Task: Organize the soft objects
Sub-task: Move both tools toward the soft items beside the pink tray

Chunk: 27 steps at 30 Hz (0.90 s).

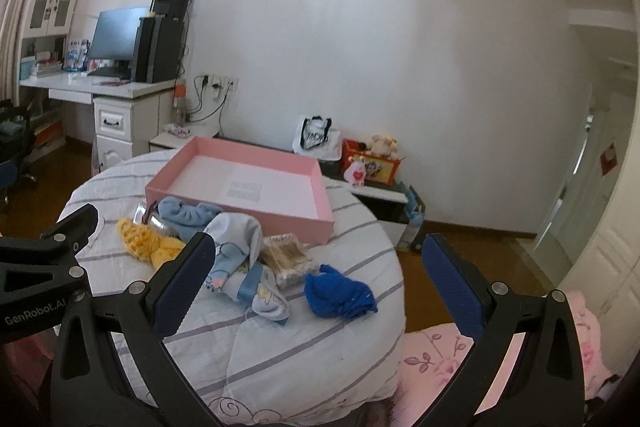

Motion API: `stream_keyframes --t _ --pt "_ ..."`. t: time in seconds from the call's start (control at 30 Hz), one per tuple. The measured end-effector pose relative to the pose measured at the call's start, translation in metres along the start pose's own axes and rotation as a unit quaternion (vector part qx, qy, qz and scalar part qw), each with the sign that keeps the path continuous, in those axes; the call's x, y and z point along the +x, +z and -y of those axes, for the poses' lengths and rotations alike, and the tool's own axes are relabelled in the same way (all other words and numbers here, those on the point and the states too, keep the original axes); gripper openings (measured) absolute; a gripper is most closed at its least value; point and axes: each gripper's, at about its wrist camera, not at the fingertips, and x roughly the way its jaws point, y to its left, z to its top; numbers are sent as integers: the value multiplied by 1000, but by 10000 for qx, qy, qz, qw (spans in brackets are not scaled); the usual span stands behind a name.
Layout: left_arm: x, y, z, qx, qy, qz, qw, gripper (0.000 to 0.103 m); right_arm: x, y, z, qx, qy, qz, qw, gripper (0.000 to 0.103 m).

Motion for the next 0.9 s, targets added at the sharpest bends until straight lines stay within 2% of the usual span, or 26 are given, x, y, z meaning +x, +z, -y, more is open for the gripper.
stream_keyframes --t 0.57,0.73,0.9 --pt "35 0 -6 -57 -64 -232 9997 103 22 -7 -3 71 186 -373 9991 103" --pt "48 -2 -16 -134 -232 -438 9987 103 30 -8 -8 66 289 -449 9986 103" --pt "67 -3 -26 -140 -185 -715 9972 103 45 -10 -12 164 491 -622 9967 103"
